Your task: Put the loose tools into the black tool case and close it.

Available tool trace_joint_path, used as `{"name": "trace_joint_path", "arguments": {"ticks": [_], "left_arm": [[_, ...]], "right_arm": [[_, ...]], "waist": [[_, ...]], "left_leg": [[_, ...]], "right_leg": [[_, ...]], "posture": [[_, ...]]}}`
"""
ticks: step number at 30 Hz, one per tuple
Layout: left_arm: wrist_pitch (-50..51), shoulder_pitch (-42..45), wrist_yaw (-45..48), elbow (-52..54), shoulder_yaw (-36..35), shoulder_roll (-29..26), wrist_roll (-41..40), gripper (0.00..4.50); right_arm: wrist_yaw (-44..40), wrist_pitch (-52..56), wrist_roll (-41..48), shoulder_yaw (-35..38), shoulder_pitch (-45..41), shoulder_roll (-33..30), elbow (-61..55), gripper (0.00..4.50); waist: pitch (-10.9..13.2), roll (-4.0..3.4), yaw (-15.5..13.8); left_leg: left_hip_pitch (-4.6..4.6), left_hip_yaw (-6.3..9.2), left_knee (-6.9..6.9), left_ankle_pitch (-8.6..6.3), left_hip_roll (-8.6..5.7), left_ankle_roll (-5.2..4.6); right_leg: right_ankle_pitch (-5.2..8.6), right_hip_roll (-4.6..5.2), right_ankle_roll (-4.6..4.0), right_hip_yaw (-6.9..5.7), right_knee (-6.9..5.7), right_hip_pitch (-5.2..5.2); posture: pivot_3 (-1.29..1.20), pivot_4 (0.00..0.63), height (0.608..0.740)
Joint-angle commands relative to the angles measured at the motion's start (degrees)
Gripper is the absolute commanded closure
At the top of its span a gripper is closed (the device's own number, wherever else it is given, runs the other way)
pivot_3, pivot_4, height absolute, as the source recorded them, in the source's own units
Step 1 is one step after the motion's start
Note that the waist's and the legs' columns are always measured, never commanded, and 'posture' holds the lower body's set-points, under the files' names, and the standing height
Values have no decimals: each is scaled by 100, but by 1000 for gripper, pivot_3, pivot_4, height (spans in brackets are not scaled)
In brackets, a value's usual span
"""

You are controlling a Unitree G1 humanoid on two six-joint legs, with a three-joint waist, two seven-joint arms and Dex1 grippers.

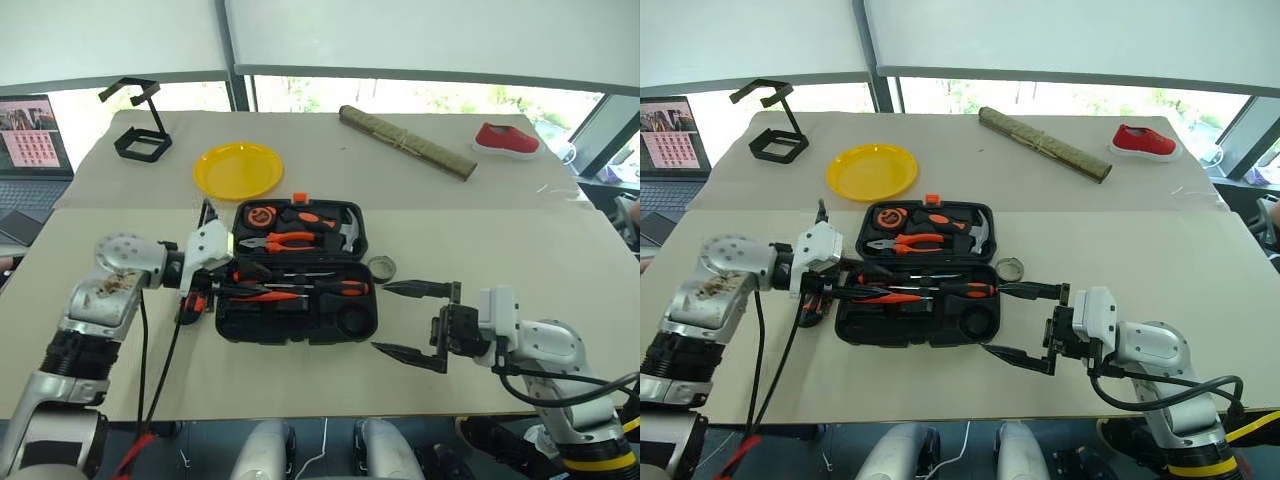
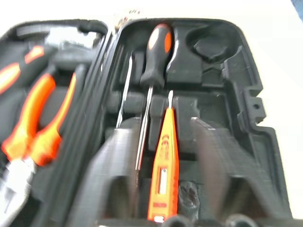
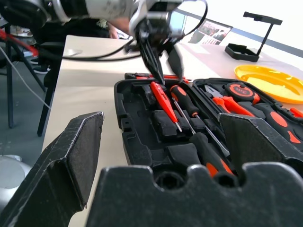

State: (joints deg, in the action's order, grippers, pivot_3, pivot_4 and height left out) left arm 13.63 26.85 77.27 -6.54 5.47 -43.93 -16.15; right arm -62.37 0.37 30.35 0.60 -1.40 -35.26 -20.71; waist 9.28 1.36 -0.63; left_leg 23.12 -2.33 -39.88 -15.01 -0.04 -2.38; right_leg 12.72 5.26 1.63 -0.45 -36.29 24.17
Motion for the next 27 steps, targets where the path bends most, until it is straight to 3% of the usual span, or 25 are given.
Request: {"name": "trace_joint_path", "arguments": {"ticks": [1,21,27], "left_arm": [[-77,-52,-241,59,-188,143,-108,4431],[610,-705,-786,175,261,292,175,4431],[226,-896,-1262,150,-182,598,23,4431]], "right_arm": [[64,-140,-39,73,-114,56,-67,0],[17,-199,-116,37,-142,193,27,0],[30,-232,-125,70,-124,241,24,0]], "waist": [[0,0,-3],[-1,-2,-2],[-6,-9,-9]], "left_leg": [[0,0,0,0,-1,0],[-17,0,1,0,-1,0],[-33,0,1,0,0,0]], "right_leg": [[0,1,0,0,-1,0],[-3,4,2,4,0,-15],[-3,6,2,5,-1,-32]], "posture": [[0,150,740],[0,150,740],[0,150,740]]}}
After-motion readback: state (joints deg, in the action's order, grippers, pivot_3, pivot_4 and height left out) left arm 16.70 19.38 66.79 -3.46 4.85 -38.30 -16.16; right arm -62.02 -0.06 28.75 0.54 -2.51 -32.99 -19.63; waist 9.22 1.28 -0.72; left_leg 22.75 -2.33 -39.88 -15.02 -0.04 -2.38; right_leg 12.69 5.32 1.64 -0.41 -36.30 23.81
